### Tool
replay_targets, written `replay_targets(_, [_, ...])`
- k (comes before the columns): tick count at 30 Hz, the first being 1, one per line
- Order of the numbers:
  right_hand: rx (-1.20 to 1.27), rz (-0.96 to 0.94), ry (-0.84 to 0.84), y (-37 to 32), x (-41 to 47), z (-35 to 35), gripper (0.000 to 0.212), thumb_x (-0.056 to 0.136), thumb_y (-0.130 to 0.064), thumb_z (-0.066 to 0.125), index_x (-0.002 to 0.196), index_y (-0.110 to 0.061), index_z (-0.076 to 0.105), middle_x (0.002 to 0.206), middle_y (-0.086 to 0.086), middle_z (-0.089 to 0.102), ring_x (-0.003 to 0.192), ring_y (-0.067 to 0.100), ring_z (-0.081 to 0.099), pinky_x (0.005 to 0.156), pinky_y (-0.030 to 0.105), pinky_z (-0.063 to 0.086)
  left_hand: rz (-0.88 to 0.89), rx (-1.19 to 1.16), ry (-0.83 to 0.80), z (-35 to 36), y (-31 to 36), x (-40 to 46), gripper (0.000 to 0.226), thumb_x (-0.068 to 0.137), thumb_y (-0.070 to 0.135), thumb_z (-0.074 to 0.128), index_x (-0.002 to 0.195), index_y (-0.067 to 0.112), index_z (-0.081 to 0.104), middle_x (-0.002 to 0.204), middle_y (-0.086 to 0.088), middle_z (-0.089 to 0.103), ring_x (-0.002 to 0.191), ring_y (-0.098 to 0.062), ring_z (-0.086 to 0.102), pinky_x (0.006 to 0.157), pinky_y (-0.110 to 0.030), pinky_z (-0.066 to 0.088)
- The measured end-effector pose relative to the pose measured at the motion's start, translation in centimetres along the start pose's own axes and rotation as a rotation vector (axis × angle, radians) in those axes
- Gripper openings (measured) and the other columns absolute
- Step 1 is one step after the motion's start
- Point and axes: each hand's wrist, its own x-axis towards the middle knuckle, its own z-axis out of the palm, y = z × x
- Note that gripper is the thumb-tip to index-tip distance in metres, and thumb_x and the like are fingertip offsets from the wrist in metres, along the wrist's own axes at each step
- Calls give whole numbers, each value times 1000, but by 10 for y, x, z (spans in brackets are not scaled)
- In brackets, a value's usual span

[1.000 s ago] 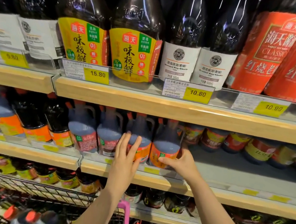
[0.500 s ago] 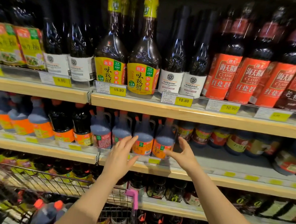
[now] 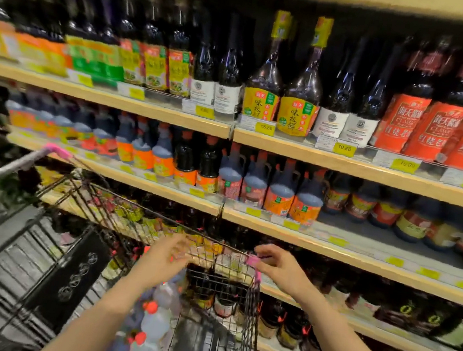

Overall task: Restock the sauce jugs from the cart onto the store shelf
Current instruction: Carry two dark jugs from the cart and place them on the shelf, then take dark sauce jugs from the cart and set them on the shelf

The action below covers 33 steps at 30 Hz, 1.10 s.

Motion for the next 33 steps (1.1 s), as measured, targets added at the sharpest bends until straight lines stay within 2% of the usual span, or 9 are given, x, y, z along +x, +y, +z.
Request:
replay_targets(2, [0, -25, -40, 7, 1, 22, 20, 85, -22, 65, 98, -35, 56, 103, -11, 59, 97, 10, 58, 85, 25, 47, -63, 17, 13, 2, -20, -23, 23, 81, 27, 63, 88, 44, 50, 83, 17, 58, 77, 6, 59, 70, -23, 48])
replay_targets(6, [29, 4, -119, 12, -6, 64, 19, 87, -22, 64, 104, -25, 57, 105, -3, 59, 91, 10, 60, 80, 19, 47, -168, 14, -21, 0, -52, -64, 18, 70, 49, 56, 87, 44, 51, 85, 8, 61, 74, -5, 59, 75, -38, 53])
replay_targets(10, [46, 28, -187, 4, -11, 100, 22, 87, -19, 63, 108, -22, 56, 107, -1, 57, 93, 11, 61, 84, 26, 50, -214, 10, 54, -20, -67, -96, 22, 67, 48, 57, 87, 47, 47, 76, 7, 55, 67, 3, 52, 69, -28, 47])
replay_targets(14, [3, 7, -187, -11, 9, 134, 26, 89, -22, 61, 114, -17, 57, 94, -7, 55, 73, -7, 56, 65, 8, 45, -256, 48, 82, -47, -104, -91, 24, 77, 31, 62, 85, 48, 47, 78, -3, 58, 73, -1, 52, 63, -12, 41])
replay_targets(17, [40, 48, -165, -21, 38, 164, 23, 89, -20, 62, 111, -21, 55, 103, 2, 57, 83, 3, 56, 69, 6, 45, -261, 35, 65, -66, -133, -66, 30, 82, 22, 64, 88, 45, 46, 79, 2, 58, 70, -4, 52, 66, -7, 39])
replay_targets(21, [76, 110, -180, -36, 90, 213, 20, 88, -20, 62, 100, -32, 52, 101, -8, 56, 89, 6, 57, 73, 13, 47, -237, 13, 13, -97, -186, -25, 28, 82, 15, 65, 92, 37, 51, 79, 5, 57, 69, 1, 54, 65, -9, 40])
replay_targets(25, [78, 169, -136, -47, 140, 259, 23, 82, -26, 67, 98, -33, 53, 99, -6, 61, 95, 12, 60, 87, 32, 47, -237, 5, -38, -118, -240, 7, 23, 82, 20, 66, 94, 35, 53, 81, 2, 59, 71, 0, 53, 66, -8, 41])
replay_targets(30, [57, 267, -142, -26, 204, 306, 39, 81, -25, 70, 114, -29, 50, 116, 6, 57, 111, 23, 56, 99, 44, 45, -234, -52, -81, -112, -306, 51, 20, 82, 24, 65, 97, 33, 55, 81, 11, 59, 73, 2, 56, 72, -16, 45])
replay_targets(33, [-15, 323, -130, -12, 242, 331, 48, 84, -17, 68, 128, -15, 49, 114, 3, 54, 120, 27, 52, 98, 36, 44, -262, -70, -130, -93, -342, 68, 21, 83, 27, 64, 104, 25, 59, 85, 10, 60, 80, -1, 59, 75, -18, 47])
